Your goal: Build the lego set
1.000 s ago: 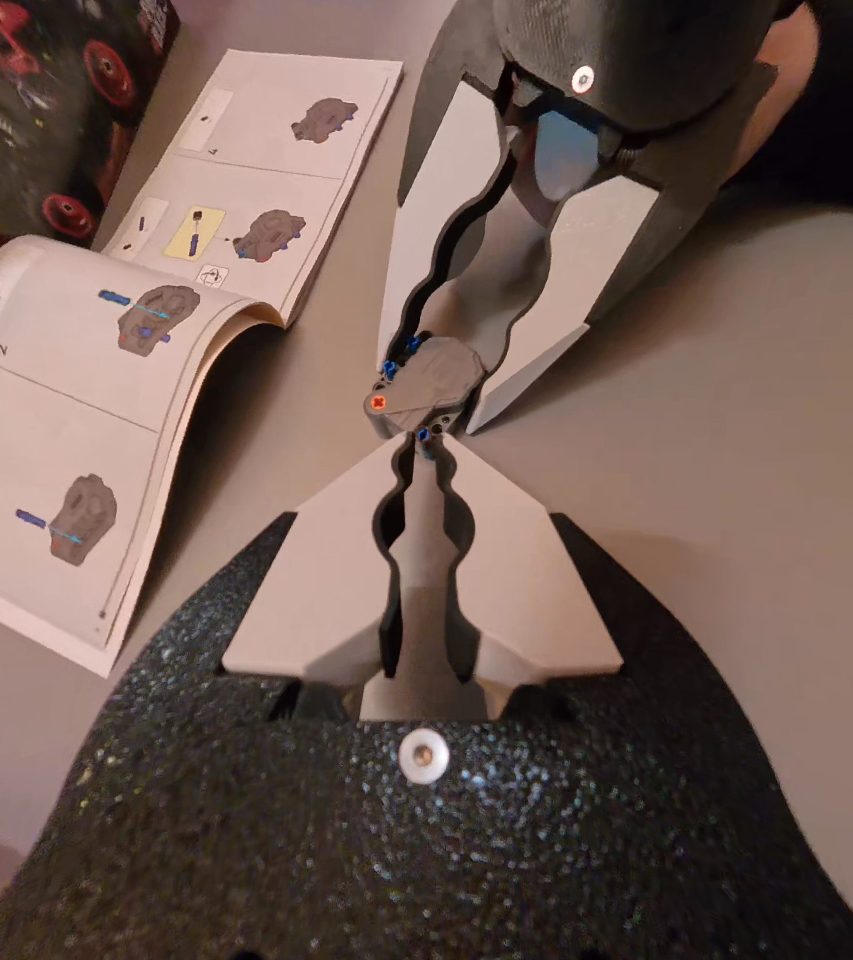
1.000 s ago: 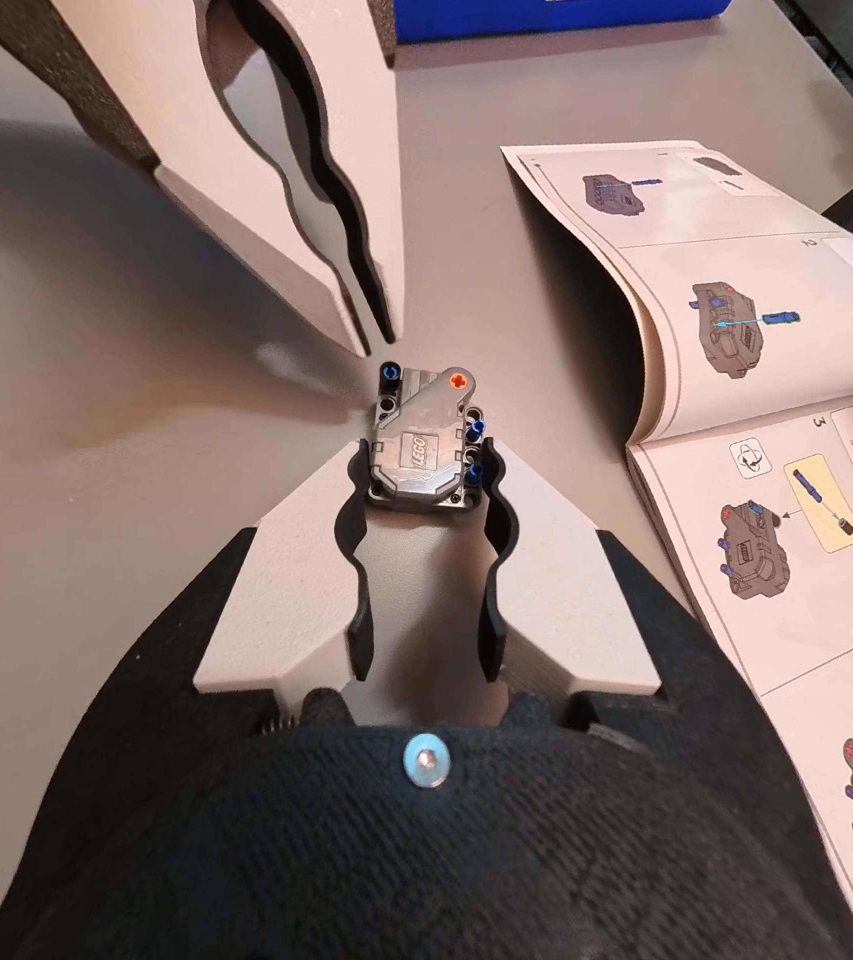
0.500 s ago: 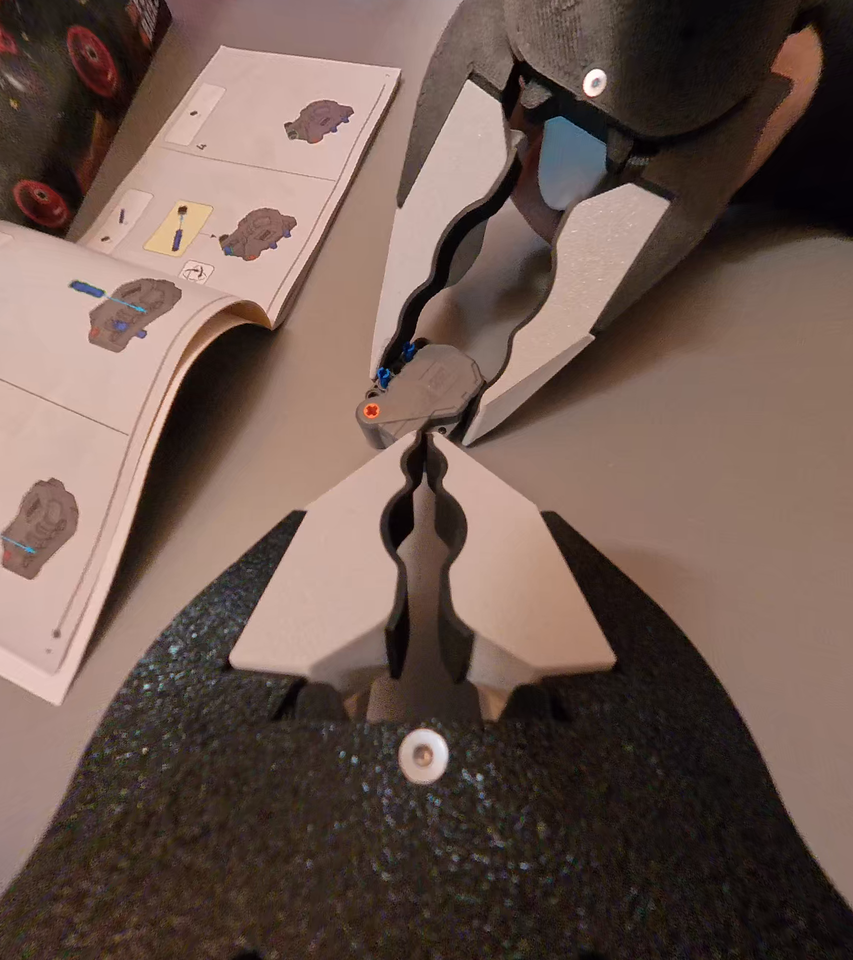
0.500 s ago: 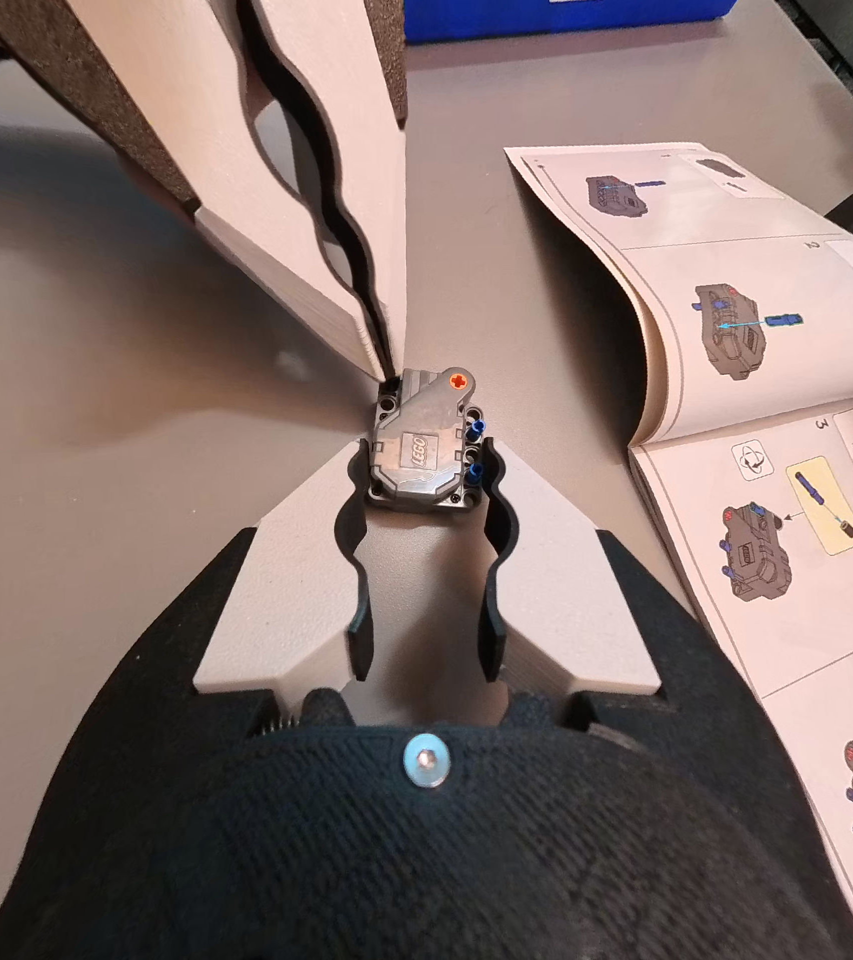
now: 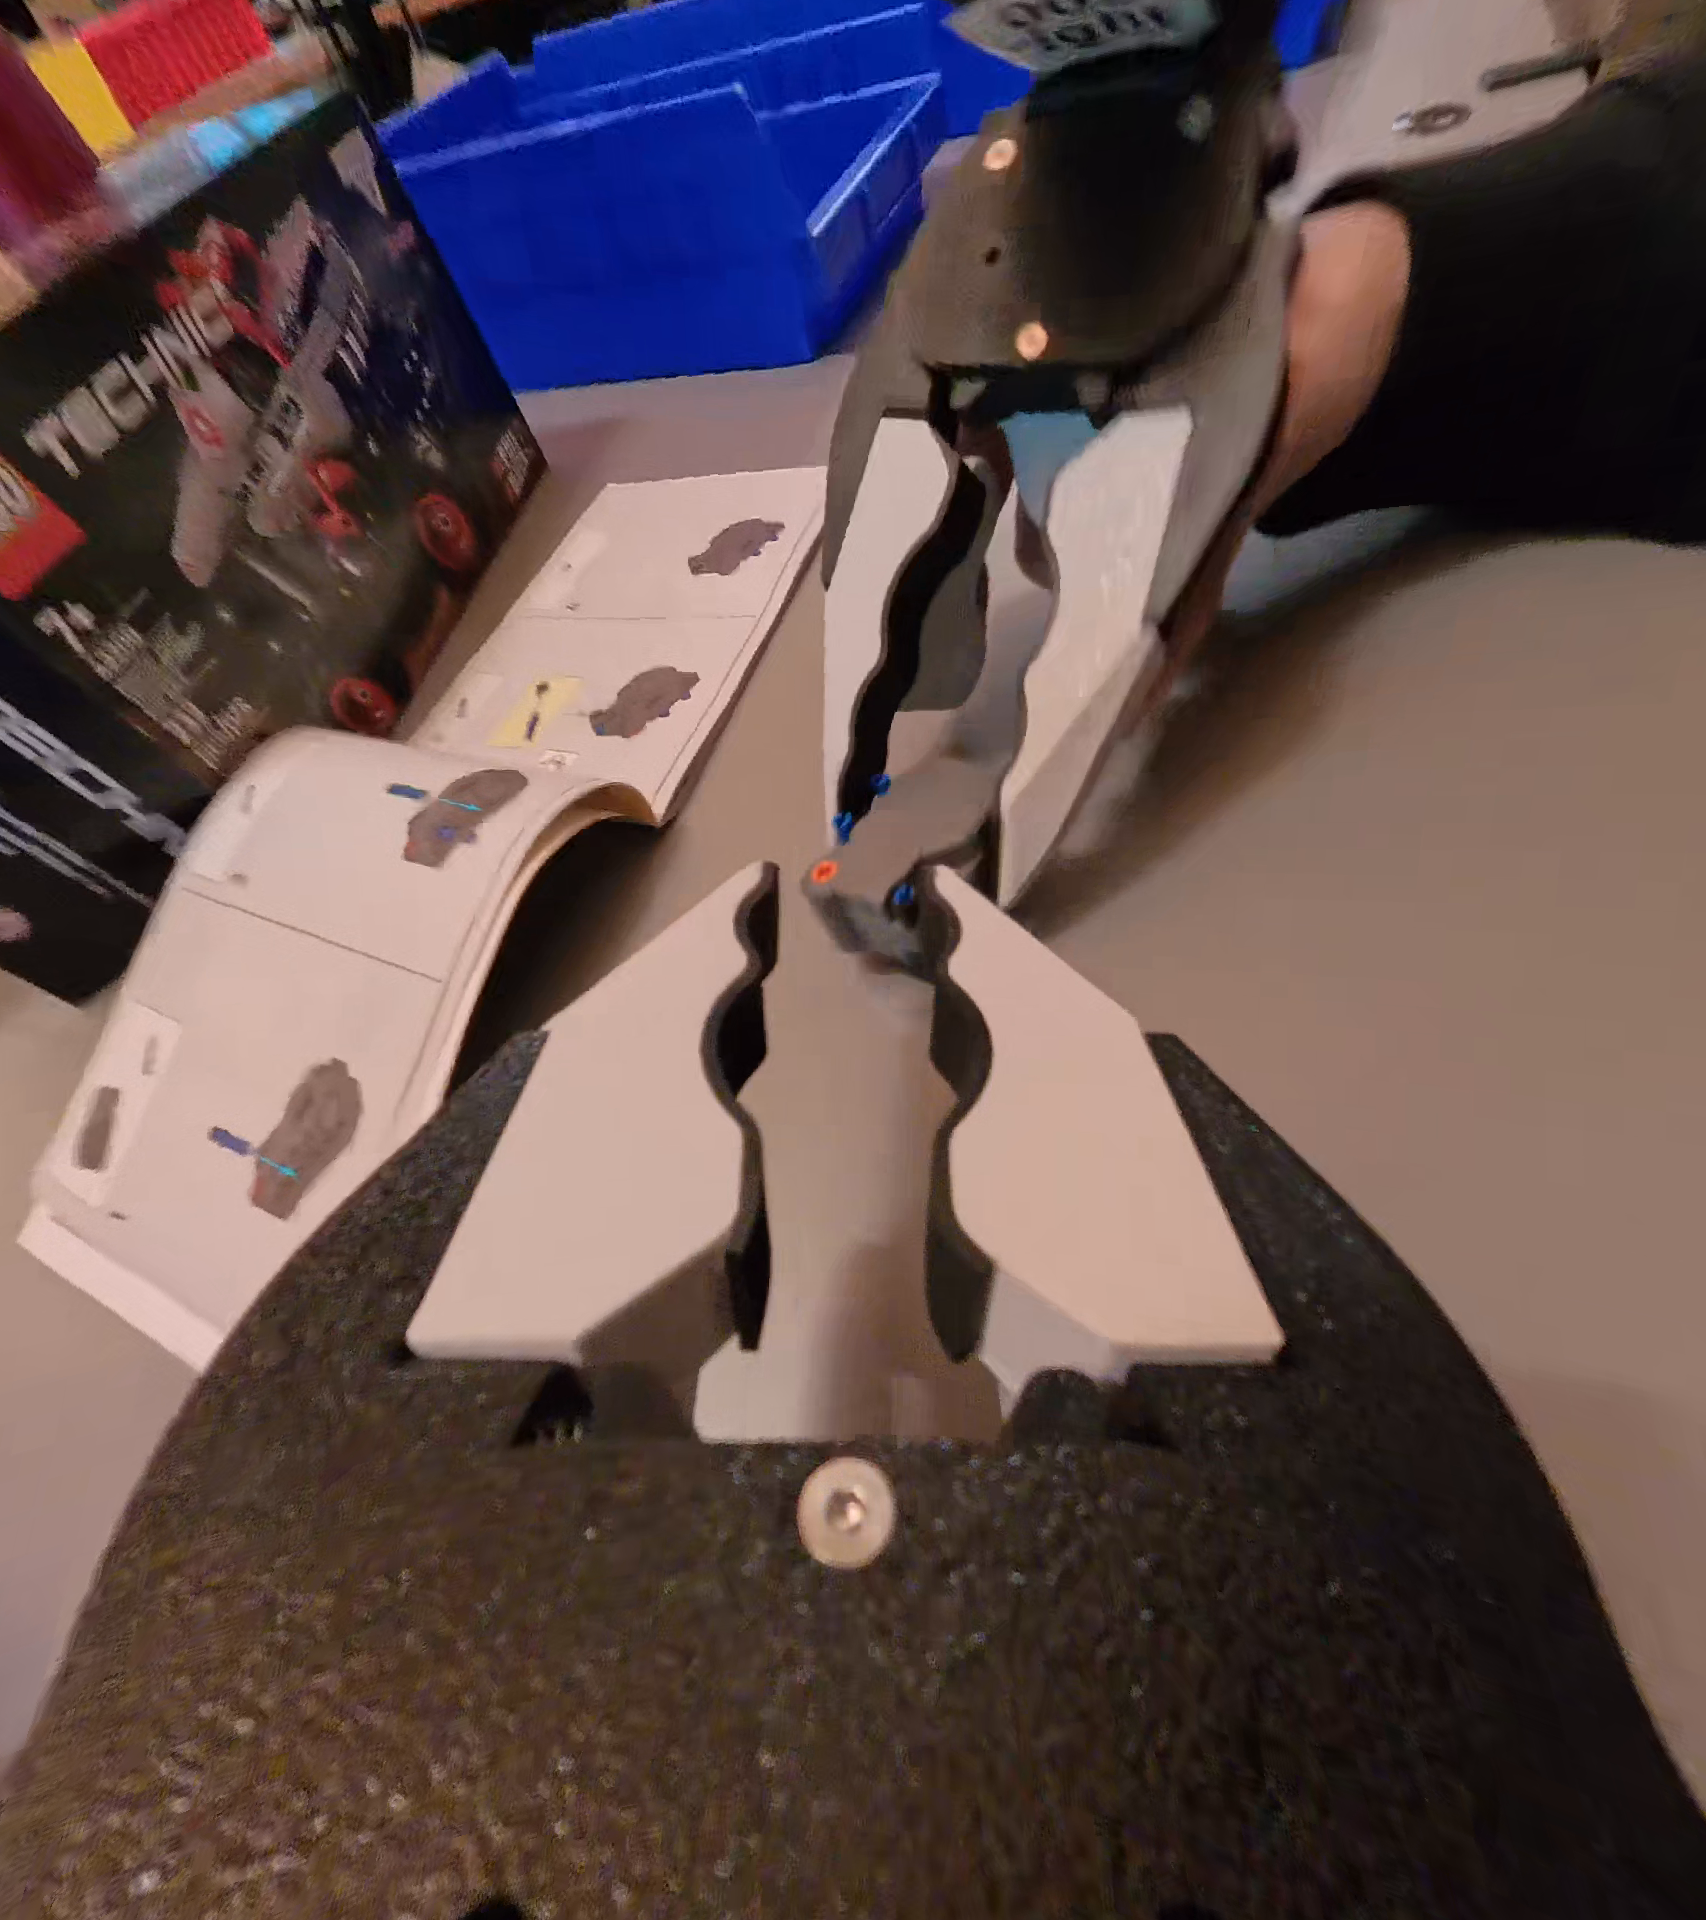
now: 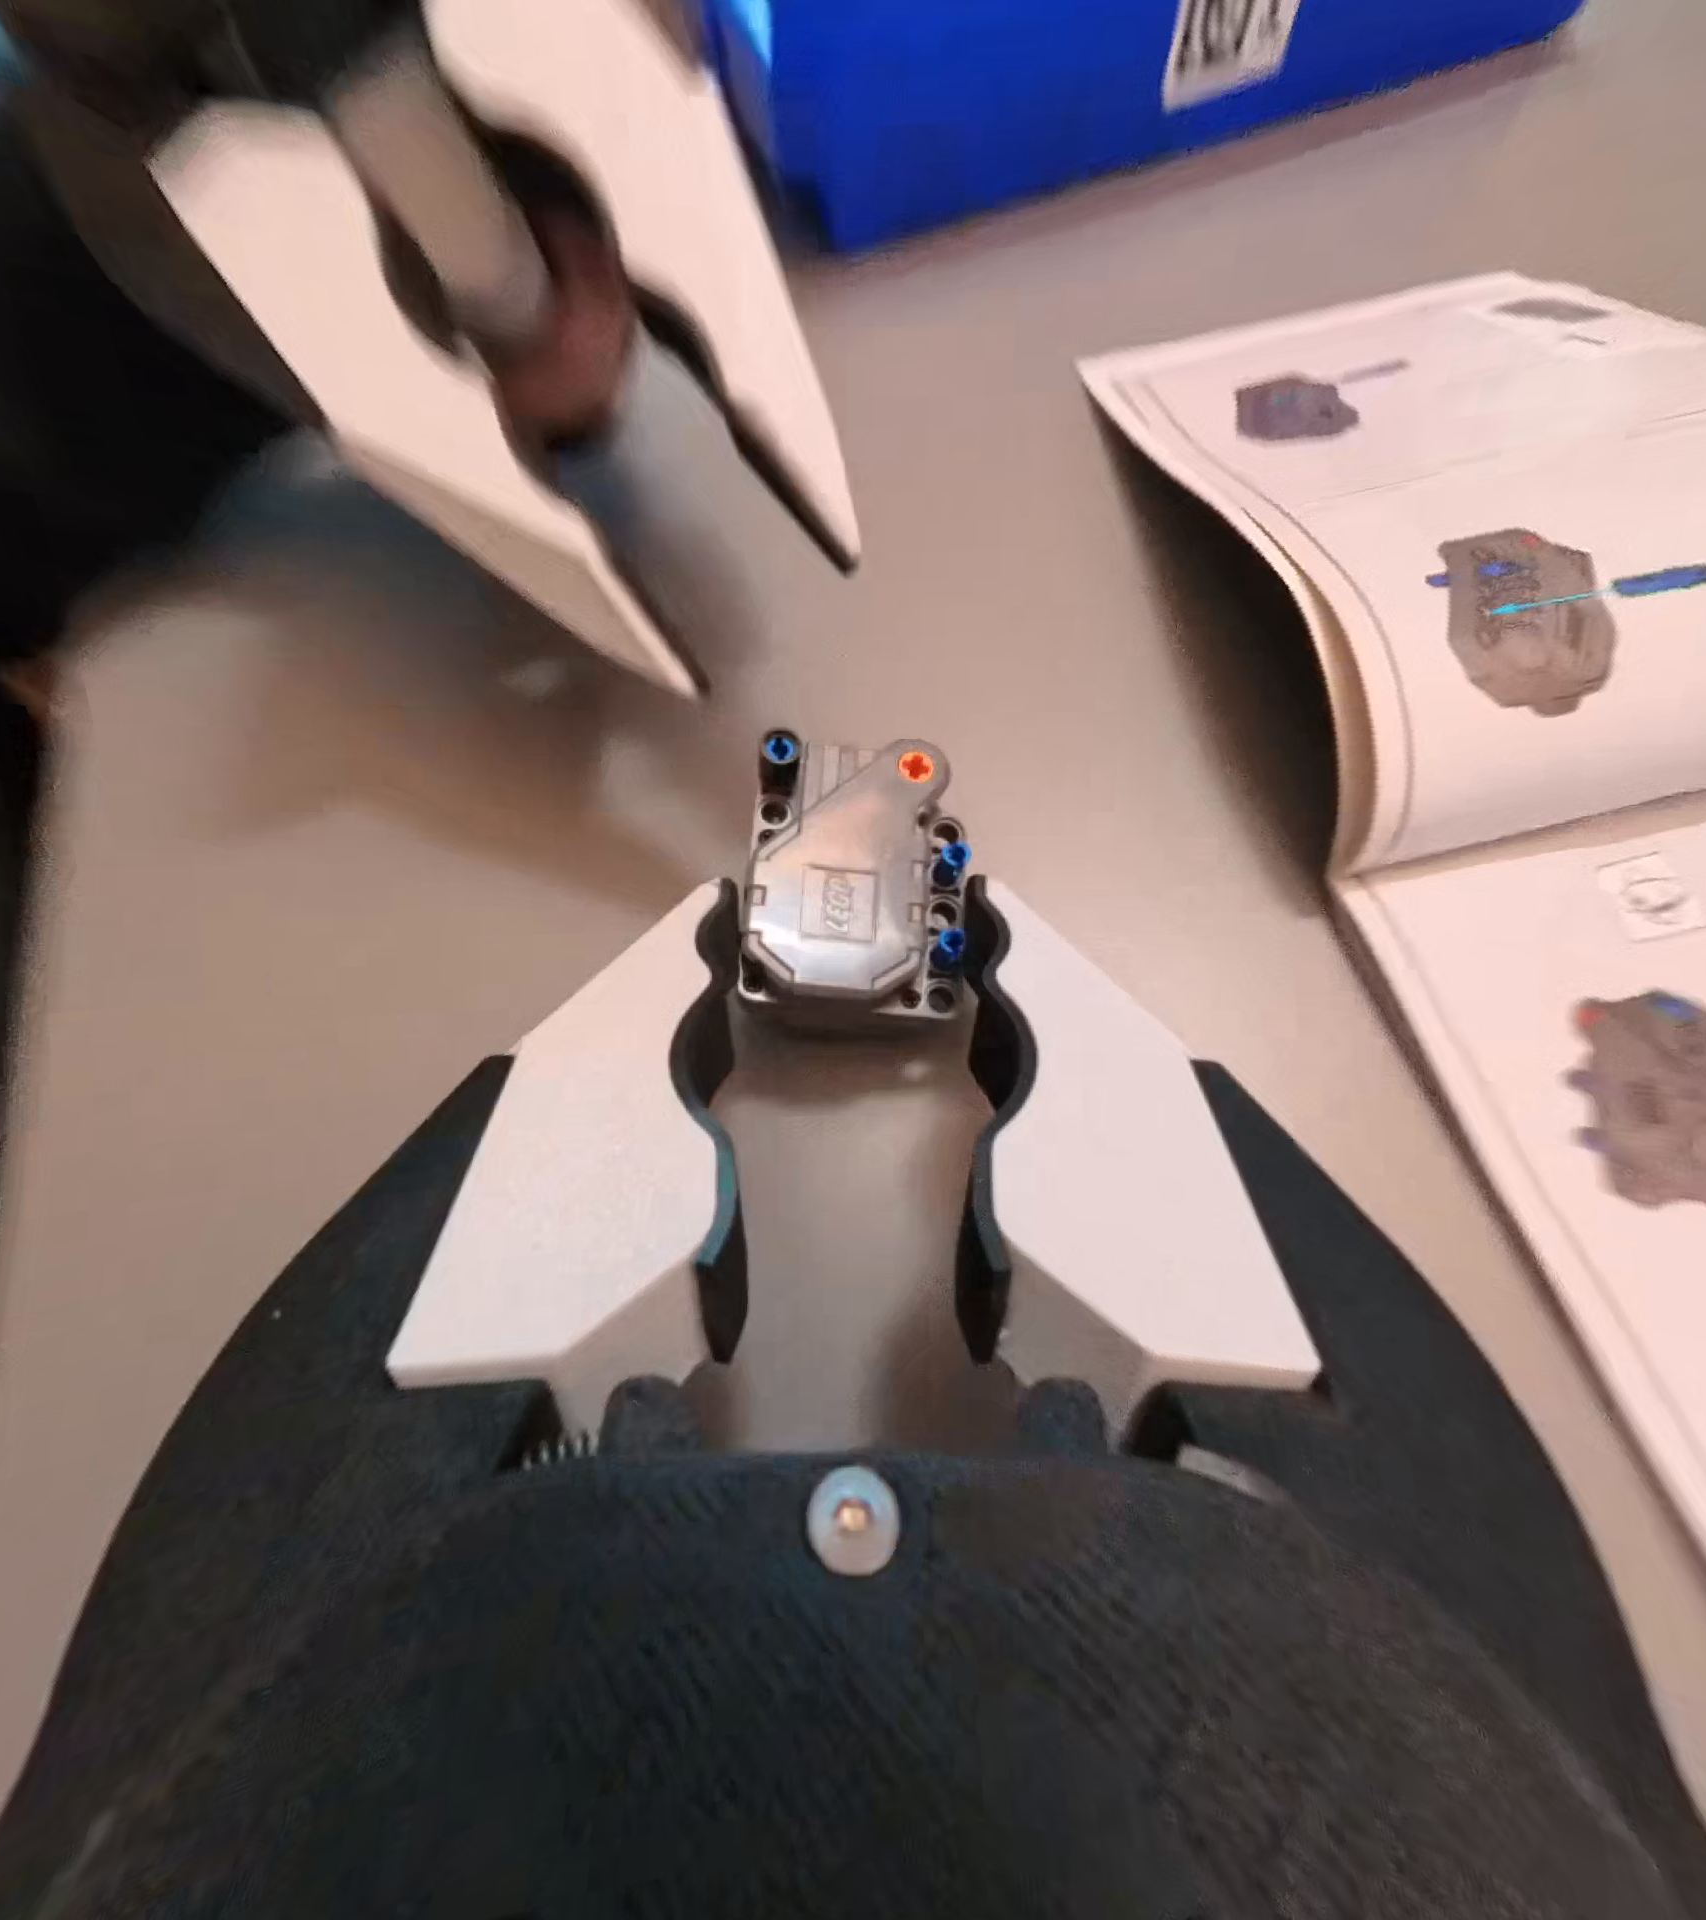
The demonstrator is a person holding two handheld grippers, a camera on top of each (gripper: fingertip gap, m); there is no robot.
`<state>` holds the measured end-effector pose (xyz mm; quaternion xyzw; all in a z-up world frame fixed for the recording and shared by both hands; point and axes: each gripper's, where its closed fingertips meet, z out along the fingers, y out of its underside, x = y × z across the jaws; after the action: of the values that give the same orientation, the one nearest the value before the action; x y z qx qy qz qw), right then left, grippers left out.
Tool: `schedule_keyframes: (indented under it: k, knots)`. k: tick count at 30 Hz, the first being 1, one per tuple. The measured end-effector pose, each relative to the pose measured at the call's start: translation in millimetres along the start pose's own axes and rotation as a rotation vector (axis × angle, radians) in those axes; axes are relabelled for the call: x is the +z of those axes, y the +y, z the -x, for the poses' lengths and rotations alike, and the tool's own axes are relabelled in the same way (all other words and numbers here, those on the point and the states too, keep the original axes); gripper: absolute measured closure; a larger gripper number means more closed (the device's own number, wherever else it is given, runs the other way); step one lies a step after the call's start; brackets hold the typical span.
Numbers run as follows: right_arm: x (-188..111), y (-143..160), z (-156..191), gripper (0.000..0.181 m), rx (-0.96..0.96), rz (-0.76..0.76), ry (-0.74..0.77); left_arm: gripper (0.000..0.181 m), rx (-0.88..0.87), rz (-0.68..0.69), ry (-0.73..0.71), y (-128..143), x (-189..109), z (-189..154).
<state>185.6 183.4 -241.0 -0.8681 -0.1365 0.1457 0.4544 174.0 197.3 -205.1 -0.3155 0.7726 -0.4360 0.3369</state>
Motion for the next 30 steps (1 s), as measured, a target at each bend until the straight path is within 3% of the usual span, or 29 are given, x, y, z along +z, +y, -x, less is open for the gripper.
schedule_keyframes:
  k: [1, 3, 6, 15, 24, 30]
  knots:
    - [-9.1, -11.4, 9.0, 0.139, 0.11, -0.09, -0.116, 0.154, 0.049, -0.022, -0.008, -5.8, -1.5, -2.7]
    - [-30.9, -28.9, 21.5, 0.139, 0.32, -0.226, -0.353, 0.153, 0.112, -0.075, 0.013, -22.6, -4.2, -12.6]
    - [-52.4, -39.9, 23.6, 0.14, 0.466, -0.35, -0.524, 0.151, 0.144, -0.122, 0.048, -45.8, -8.4, -20.7]
    - [-71.0, -53.7, 55.7, 0.14, 0.557, -0.413, -0.854, 0.152, 0.121, -0.192, 0.237, -77.3, -20.9, -36.6]
    - [-73.5, -55.8, 68.5, 0.14, 0.551, -0.41, -0.938, 0.145, 0.156, -0.197, 0.291, -83.8, -19.8, -49.0]
    - [-71.1, -54.7, 73.0, 0.14, 0.546, -0.395, -0.952, 0.159, 0.191, -0.185, 0.304, -83.0, -18.5, -53.5]
